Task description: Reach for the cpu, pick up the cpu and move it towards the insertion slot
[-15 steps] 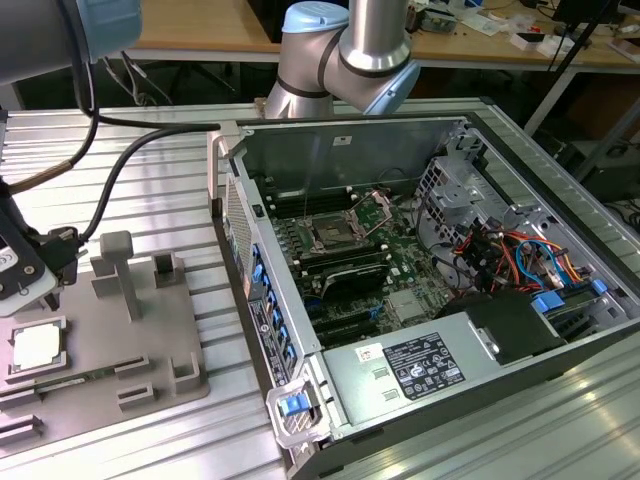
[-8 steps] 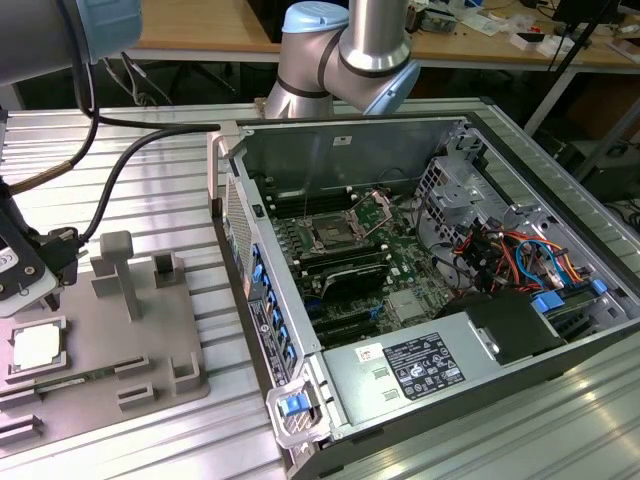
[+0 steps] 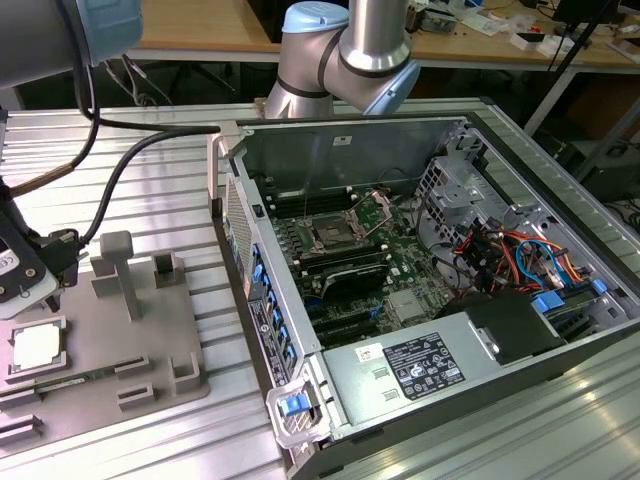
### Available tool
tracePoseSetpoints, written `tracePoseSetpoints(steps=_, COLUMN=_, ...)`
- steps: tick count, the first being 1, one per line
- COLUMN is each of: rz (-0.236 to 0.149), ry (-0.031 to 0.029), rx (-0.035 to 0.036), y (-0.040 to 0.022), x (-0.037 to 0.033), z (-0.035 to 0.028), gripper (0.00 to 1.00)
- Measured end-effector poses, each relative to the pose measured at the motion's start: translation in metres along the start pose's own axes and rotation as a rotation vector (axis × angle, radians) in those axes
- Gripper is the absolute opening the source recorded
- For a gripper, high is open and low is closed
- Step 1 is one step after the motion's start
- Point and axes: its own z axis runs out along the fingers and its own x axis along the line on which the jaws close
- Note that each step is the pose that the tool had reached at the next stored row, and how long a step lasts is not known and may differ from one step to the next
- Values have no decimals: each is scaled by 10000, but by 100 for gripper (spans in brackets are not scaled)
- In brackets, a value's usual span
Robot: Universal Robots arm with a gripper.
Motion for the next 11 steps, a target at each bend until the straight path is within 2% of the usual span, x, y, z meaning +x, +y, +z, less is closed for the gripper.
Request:
tracePoseSetpoints(steps=6, rz=5, ry=81, rx=0, y=-10, x=0, z=128, gripper=60)
tracePoseSetpoints(steps=9, rz=2, ry=108, rx=-4, y=-49, x=-2, z=226, gripper=60)
tracePoseSetpoints(steps=11, rz=3, ry=128, rx=-5, y=-70, x=0, z=254, gripper=60)
